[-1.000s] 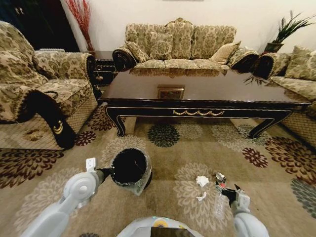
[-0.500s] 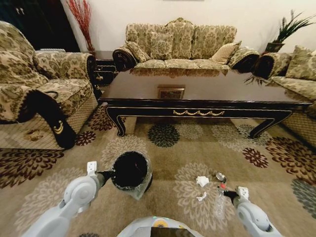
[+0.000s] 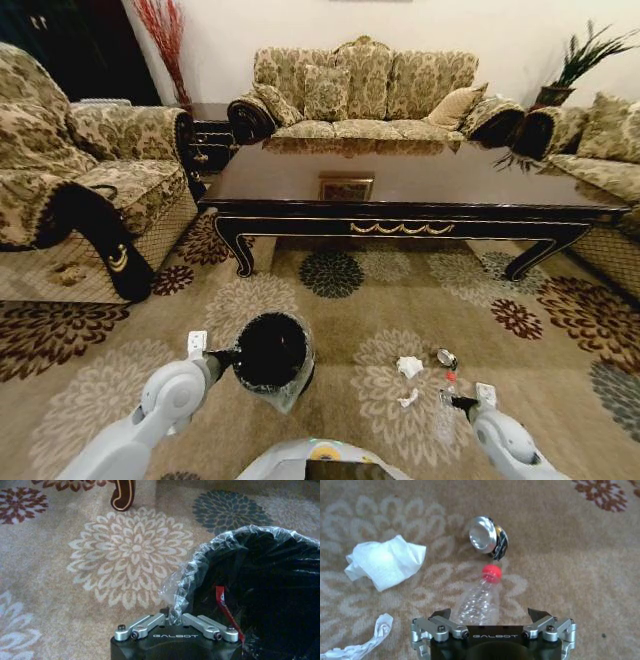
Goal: Move to the front of the table and pick up the trash from the floor, then place it into the trash bin.
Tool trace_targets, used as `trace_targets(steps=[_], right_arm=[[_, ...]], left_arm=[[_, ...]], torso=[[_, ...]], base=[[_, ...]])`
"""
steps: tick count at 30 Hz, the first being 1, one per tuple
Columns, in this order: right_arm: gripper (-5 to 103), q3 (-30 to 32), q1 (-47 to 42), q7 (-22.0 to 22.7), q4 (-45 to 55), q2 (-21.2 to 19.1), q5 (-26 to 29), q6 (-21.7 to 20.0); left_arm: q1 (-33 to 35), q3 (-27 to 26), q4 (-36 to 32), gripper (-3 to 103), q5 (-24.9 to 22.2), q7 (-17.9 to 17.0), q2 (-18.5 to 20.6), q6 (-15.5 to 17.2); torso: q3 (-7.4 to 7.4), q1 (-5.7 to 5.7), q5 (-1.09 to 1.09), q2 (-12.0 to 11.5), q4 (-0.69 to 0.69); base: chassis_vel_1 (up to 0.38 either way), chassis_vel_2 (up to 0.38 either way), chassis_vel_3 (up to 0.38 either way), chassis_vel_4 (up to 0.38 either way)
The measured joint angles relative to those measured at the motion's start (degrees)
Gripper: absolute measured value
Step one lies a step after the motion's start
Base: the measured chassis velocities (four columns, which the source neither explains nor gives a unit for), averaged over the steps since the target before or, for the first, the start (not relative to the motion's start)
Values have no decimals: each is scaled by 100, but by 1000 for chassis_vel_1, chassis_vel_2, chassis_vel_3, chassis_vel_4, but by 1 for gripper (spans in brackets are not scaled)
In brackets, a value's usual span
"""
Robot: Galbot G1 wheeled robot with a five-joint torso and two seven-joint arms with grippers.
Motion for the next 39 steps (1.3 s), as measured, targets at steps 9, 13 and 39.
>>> trace_targets(steps=[9,13,39], right_arm=[[89,-180,207,-43,-310,125,48,-3],[80,-189,204,-64,-348,146,49,-14],[20,245,-203,80,657,68,323,-58]], left_arm=[[11,-11,-19,0,-43,-34,14,0],[13,-15,-58,0,-106,-79,20,0],[-329,469,-20,0,-161,-205,82,0]], torso=[[0,0,-1,0,0],[0,0,-2,0,0],[0,0,-1,1,-1]], base=[[0,0,0,0],[0,0,0,0],[0,0,0,0]])
